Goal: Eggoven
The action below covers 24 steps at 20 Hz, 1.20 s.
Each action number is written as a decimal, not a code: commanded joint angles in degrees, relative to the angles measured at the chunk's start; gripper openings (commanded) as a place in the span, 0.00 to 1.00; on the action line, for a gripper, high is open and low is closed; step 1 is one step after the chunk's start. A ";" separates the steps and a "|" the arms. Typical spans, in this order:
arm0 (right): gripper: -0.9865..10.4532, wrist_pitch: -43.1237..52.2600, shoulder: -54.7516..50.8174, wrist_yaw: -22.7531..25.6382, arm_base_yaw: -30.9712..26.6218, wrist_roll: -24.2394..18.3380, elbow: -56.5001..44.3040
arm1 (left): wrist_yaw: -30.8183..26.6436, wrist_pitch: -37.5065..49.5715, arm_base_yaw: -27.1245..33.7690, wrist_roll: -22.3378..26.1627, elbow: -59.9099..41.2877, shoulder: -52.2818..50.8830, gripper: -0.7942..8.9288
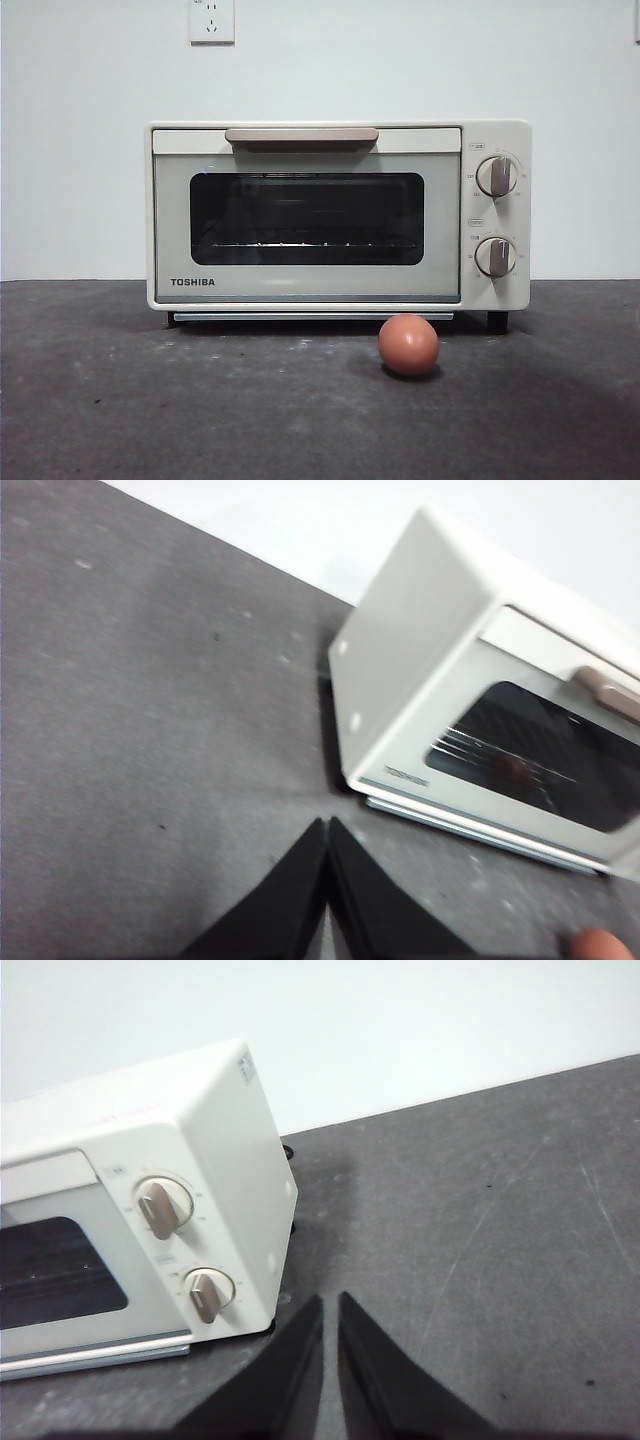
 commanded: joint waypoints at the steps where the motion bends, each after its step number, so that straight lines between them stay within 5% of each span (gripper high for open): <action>1: 0.09 -4.31 3.26 -1.57 -0.07 0.81 5.42 | 2.84 -2.34 0.13 1.68 4.13 3.48 0.09; 14: 0.09 -26.51 22.71 -23.89 0.50 -7.76 24.63 | 15.58 -22.12 -0.09 16.26 25.83 21.79 0.09; 24: 0.10 -32.74 28.68 -27.52 7.48 -9.94 28.11 | 17.77 -28.83 -1.05 19.41 30.03 24.15 0.09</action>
